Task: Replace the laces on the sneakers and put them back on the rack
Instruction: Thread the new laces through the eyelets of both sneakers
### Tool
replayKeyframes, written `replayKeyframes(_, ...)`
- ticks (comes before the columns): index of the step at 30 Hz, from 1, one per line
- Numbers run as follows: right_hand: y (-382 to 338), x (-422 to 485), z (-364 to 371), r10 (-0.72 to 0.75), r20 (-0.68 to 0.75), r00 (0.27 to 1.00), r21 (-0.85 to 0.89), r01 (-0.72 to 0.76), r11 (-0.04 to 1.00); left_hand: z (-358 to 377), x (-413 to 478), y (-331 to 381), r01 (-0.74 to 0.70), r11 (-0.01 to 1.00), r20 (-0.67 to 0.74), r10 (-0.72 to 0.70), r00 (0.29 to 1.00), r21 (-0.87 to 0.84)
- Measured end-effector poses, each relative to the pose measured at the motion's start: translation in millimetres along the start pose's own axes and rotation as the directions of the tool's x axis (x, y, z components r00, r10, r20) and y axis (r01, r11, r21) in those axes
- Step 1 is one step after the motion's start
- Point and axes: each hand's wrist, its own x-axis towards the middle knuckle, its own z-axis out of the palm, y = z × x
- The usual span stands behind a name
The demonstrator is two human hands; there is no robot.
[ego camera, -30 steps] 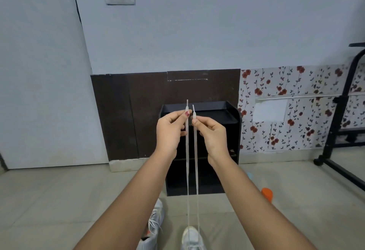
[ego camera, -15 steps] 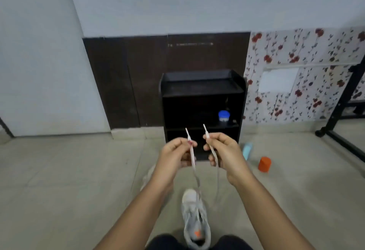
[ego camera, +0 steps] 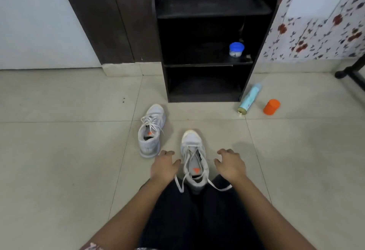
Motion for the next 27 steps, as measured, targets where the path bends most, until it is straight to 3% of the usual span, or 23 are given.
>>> replayKeyframes(7,-37,56,22,-0.179,0.058,0.982,0.241,0.16,0.957,30,33,7,-0.092,0.967,0.068,0.111,0.991,-0.239)
replayKeyframes(12,-56,91,43,-0.262,0.075,0.962,0.127,0.251,0.959,46,57,6,-0.085,0.948,0.143,0.134,0.981,-0.308)
replayKeyframes(18,-55,117,56,-0.347,0.024,0.938,-0.12,0.347,0.93,59,75,-2,-0.087,0.967,0.209,0.139,0.968,-0.239)
replayKeyframes(23,-53,125,60,-0.384,0.028,0.923,-0.155,0.383,0.911,68,79,-7,-0.051,0.967,0.21,0.105,0.972,-0.249)
replayKeyframes(27,-52,128,60,-0.277,0.015,0.961,0.004,0.277,0.961,70,81,-11,-0.051,0.956,0.193,0.11,0.975,-0.288)
